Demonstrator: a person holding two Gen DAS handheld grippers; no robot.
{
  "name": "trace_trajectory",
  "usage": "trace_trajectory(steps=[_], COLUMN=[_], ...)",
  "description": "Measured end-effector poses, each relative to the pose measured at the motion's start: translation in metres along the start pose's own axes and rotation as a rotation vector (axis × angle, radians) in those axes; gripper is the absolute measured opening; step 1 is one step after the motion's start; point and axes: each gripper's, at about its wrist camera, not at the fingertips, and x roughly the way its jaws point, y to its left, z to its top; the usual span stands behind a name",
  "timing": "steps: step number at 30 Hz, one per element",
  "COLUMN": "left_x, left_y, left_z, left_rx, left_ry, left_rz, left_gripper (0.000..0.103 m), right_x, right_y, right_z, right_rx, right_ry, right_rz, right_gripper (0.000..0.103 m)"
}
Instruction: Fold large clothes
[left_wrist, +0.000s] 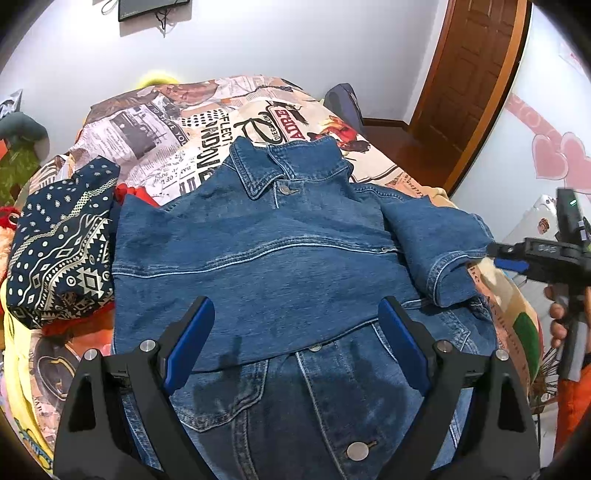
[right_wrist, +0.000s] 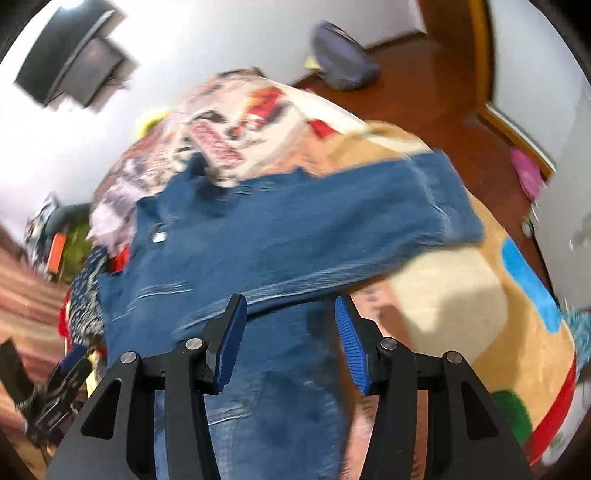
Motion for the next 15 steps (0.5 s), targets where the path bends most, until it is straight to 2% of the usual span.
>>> trace_trajectory(steps=[6, 13, 15], left_x=[0.009, 0.024, 0.027], left_y=[-0.003, -0.008, -0.009], left_z=[0.003, 0.004, 0.002], left_rx=[-0.009, 0.02, 0.036], left_ry=[0.007, 0.023, 0.026], left_rz=[-0.008, 0.029, 0.041], left_gripper=[0.09, 0.09, 0.09], right_x=[0.029, 0.031, 0.031], right_y=[-0.034, -0.037, -0.036], right_z=[0.013, 0.029, 0.033], right_rx=[0.137, 0.185, 0.187], right_ry=[0.022, -0.098, -0.132], right_rz=[0.007, 0.025, 0.017], right_gripper=[0.046, 0.046, 0.041])
